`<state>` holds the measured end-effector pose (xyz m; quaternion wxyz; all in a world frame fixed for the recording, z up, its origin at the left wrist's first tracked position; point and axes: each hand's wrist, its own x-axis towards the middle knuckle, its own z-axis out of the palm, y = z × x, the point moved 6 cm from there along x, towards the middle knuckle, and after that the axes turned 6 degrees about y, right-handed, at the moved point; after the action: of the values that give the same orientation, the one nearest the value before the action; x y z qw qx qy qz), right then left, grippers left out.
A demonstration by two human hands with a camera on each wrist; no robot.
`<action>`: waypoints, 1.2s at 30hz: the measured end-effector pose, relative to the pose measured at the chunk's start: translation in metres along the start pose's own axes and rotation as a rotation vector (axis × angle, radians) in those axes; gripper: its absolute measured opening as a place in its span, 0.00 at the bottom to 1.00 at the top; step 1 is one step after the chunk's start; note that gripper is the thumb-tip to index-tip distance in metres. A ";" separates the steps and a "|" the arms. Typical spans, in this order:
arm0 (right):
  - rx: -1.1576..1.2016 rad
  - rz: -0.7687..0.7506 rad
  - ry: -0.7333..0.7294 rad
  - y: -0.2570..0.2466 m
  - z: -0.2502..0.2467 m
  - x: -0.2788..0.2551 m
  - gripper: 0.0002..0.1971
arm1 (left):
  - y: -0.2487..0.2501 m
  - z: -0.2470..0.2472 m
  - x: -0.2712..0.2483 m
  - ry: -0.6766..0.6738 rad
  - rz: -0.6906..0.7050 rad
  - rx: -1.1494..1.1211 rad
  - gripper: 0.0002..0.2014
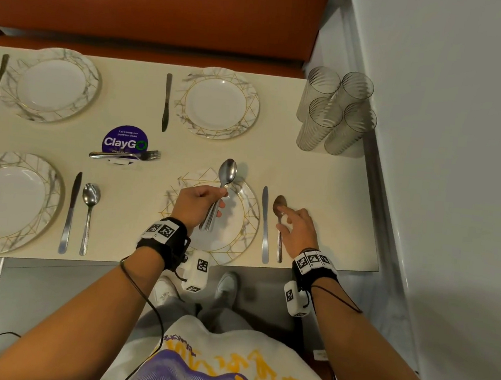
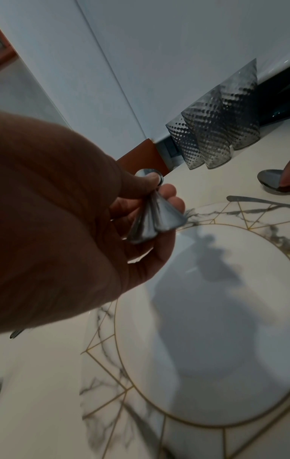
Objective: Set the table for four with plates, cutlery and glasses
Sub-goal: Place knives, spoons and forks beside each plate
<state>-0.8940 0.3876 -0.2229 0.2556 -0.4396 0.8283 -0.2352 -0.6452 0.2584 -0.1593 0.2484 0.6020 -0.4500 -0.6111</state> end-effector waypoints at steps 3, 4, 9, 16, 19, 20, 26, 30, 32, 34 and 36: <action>-0.002 0.005 0.006 0.001 0.000 0.000 0.23 | 0.000 0.000 0.000 0.000 -0.005 0.005 0.10; -0.004 0.003 0.005 0.001 0.000 0.000 0.23 | 0.000 0.001 0.000 0.001 -0.008 0.005 0.10; 0.048 0.029 0.028 -0.001 -0.003 0.001 0.23 | -0.002 0.005 0.001 -0.010 -0.039 -0.037 0.07; 0.198 0.006 0.101 -0.058 -0.017 0.015 0.10 | 0.013 0.006 -0.004 -0.061 -0.031 0.031 0.09; 0.345 0.001 0.052 -0.109 -0.019 0.031 0.13 | 0.020 0.002 -0.005 -0.113 -0.026 0.060 0.11; 0.380 -0.010 0.035 -0.127 -0.020 0.037 0.15 | 0.024 0.000 -0.005 -0.130 -0.014 0.084 0.11; 0.390 -0.186 -0.047 -0.212 -0.012 0.070 0.06 | 0.050 -0.036 0.005 -0.173 0.028 0.135 0.11; 0.417 -0.179 -0.003 -0.250 0.003 0.089 0.06 | 0.066 -0.080 0.029 -0.184 0.029 0.074 0.09; 0.455 -0.139 0.050 -0.263 0.011 0.100 0.06 | 0.075 -0.111 0.047 -0.151 0.038 0.031 0.10; 0.534 -0.074 0.065 -0.274 0.022 0.110 0.05 | 0.086 -0.146 0.070 -0.079 0.051 -0.026 0.11; 0.578 -0.017 0.041 -0.287 0.038 0.113 0.05 | 0.099 -0.179 0.096 0.006 0.052 -0.110 0.13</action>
<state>-0.7502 0.1407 -0.0999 0.3515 -0.3507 0.7282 -0.4724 -0.5118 0.0854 -0.1009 0.2984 0.5774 -0.4302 -0.6265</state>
